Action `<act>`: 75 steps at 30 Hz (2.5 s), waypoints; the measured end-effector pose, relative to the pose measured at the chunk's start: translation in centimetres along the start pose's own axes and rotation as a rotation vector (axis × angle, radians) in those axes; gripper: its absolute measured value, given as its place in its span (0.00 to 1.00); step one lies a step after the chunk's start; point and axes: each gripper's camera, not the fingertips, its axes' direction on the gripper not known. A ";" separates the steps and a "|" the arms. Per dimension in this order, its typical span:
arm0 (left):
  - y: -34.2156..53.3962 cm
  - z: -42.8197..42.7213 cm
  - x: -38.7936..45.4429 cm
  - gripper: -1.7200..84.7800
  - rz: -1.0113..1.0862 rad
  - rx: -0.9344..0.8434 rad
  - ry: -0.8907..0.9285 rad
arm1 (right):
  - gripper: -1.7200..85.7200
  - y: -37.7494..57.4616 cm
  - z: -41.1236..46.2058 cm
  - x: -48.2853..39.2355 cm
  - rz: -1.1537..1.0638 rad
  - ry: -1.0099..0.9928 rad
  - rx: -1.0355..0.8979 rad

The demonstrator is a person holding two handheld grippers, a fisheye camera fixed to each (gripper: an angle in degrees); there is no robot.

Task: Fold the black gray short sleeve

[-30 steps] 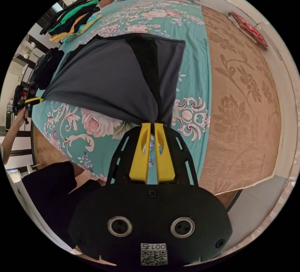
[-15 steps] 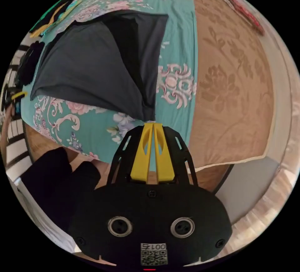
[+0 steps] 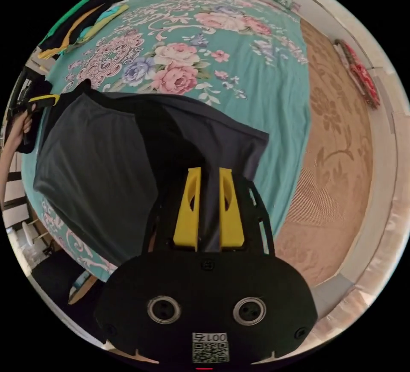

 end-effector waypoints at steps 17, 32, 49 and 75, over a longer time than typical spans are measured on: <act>0.5 -1.8 -4.8 0.02 -0.051 0.051 -0.071 | 0.04 -5.7 2.4 1.5 -0.030 0.051 -0.086; 17.9 0.3 -3.0 0.06 -0.022 -0.186 -0.104 | 0.11 12.1 4.4 -1.6 0.067 -0.202 -0.091; 27.5 -1.8 -9.2 0.01 0.058 -0.242 -0.048 | 0.04 14.2 7.9 -2.6 0.084 -0.379 -0.119; 38.7 -6.0 -21.8 0.01 -0.027 -0.105 0.008 | 0.09 -22.8 8.3 -52.9 -0.944 -0.098 0.110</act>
